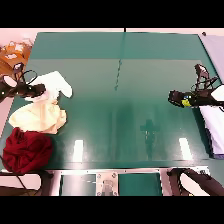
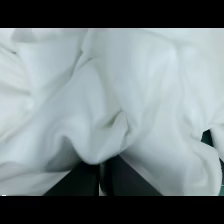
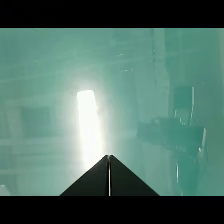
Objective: Fold the shirts.
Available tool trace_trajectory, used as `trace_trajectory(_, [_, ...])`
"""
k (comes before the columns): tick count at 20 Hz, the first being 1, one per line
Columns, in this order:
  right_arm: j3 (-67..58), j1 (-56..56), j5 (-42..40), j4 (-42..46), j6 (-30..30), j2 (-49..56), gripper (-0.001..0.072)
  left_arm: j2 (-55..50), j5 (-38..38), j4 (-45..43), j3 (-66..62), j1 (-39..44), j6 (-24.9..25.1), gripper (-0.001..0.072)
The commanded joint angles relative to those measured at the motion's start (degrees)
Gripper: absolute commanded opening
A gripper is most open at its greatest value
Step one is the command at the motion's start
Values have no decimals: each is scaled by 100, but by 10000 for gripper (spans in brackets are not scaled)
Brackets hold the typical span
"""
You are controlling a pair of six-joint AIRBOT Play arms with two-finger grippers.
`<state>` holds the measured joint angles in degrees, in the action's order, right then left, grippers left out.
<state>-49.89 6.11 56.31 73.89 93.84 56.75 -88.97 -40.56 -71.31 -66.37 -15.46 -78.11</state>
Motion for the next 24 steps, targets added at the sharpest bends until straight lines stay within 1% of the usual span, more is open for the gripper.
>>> trace_trajectory(1, [0, -2, -37, 0, 2, 0, 15, -98, -903, 195, -662, 11, 214, 18])
trace_trajectory(3, [-2, 31, -24, 4, 0, -2, 15, 243, -1405, 437, -1325, 160, 212, 17])
trace_trajectory(5, [-2, 46, -24, 4, -2, -2, 14, 691, -1738, 564, -1982, 592, 212, 18])
trace_trajectory(6, [-4, 48, -22, 7, -2, -2, 15, 887, -1814, 601, -2271, 901, 203, 18])
trace_trajectory(8, [-7, 90, -20, 4, -2, -2, 15, 1193, -1902, 651, -2767, 1672, 4, 18])
trace_trajectory(10, [-57, 127, -2, 4, 0, -2, 15, 1283, -2024, 883, -3119, 2535, -173, 18])
trace_trajectory(14, [-382, 251, 275, 2, -2, -2, 14, 1191, -1998, 1019, -3021, 4127, -450, 19])
trace_trajectory(16, [-531, 269, 380, 0, 0, -2, 15, 1051, -2006, 1021, -2756, 4760, -452, 20])
trace_trajectory(18, [-584, 267, 562, -52, 0, -2, 15, 817, -2009, 1027, -2371, 5200, -494, 23])
trace_trajectory(19, [-584, 267, 645, -166, -2, 9, 40, 673, -2011, 1036, -2155, 5329, -503, 73])
trace_trajectory(20, [-584, 267, 691, -240, -2, 11, 163, 535, -2026, 1056, -2004, 5375, -584, 402])
trace_trajectory(21, [-584, 267, 739, -258, -2, 11, 268, 407, -2074, 1071, -1917, 5342, -839, 634])
trace_trajectory(22, [-584, 269, 815, -256, -2, 11, 318, 350, -2216, 1043, -1919, 5235, -887, 678])
trace_trajectory(23, [-584, 286, 960, -256, -4, 11, 367, 358, -2371, 1023, -1937, 5058, -887, 679])
trace_trajectory(24, [-584, 339, 1178, -254, -4, 11, 384, 398, -2566, 1021, -1945, 4789, -887, 680])
